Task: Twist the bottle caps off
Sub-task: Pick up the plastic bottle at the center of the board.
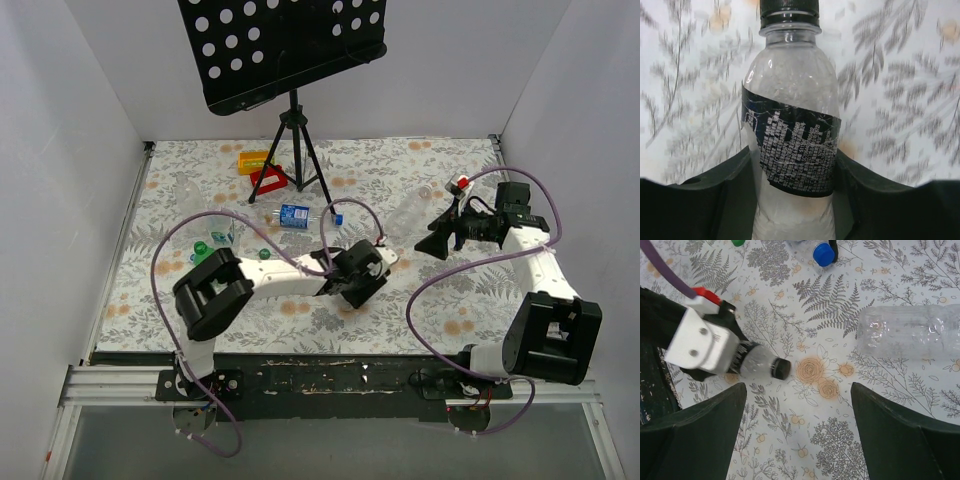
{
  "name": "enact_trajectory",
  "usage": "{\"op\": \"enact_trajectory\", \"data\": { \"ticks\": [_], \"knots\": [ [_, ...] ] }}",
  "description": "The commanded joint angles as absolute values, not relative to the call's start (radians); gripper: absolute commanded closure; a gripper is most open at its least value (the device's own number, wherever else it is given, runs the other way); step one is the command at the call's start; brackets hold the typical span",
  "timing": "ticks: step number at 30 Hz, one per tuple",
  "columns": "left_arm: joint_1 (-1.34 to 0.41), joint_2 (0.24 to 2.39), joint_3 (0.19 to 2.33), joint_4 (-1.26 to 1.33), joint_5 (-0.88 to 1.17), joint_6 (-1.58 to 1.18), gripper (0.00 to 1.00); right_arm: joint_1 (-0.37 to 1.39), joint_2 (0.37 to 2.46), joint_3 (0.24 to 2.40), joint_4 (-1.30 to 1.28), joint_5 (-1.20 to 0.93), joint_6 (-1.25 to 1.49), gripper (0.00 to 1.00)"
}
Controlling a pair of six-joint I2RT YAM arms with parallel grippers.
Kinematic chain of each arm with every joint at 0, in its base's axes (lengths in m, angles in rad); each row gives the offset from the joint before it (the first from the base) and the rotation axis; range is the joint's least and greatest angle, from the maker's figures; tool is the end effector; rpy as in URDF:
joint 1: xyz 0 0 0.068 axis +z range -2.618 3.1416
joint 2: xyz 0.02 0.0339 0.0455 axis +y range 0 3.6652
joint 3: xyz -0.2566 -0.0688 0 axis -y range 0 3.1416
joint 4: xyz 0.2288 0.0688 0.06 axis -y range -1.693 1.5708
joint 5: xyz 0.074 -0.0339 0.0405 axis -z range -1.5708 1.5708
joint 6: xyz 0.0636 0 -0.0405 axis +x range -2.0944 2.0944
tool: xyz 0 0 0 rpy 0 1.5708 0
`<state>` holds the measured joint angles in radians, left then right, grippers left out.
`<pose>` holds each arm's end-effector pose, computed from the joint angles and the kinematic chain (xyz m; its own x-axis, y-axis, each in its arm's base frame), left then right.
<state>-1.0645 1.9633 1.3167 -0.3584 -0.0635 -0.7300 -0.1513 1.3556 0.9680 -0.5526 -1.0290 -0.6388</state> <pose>0.2027 -0.3571 0.1446 -0.8761 0.2076 -0.4352 0.3651 0.8751 -0.3176 0.2679 0.0143 0.2470 -0.3896 -0.2516 -0.8860 -0.8146 0.5430 0.2040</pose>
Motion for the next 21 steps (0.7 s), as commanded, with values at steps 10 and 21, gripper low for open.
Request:
{"op": "enact_trajectory", "data": {
  "ticks": [10, 21],
  "knots": [
    [-1.078, 1.151, 0.695, -0.023, -0.021, -0.617, 0.89, -0.156, 1.14, 0.867, -0.341, -0.976, -0.584, 0.07],
    [-1.078, 0.931, 0.562, -0.1, -0.063, -0.505, 0.9, 0.139, 1.353, 1.006, -0.948, -1.141, -0.951, 0.17]
  ]
}}
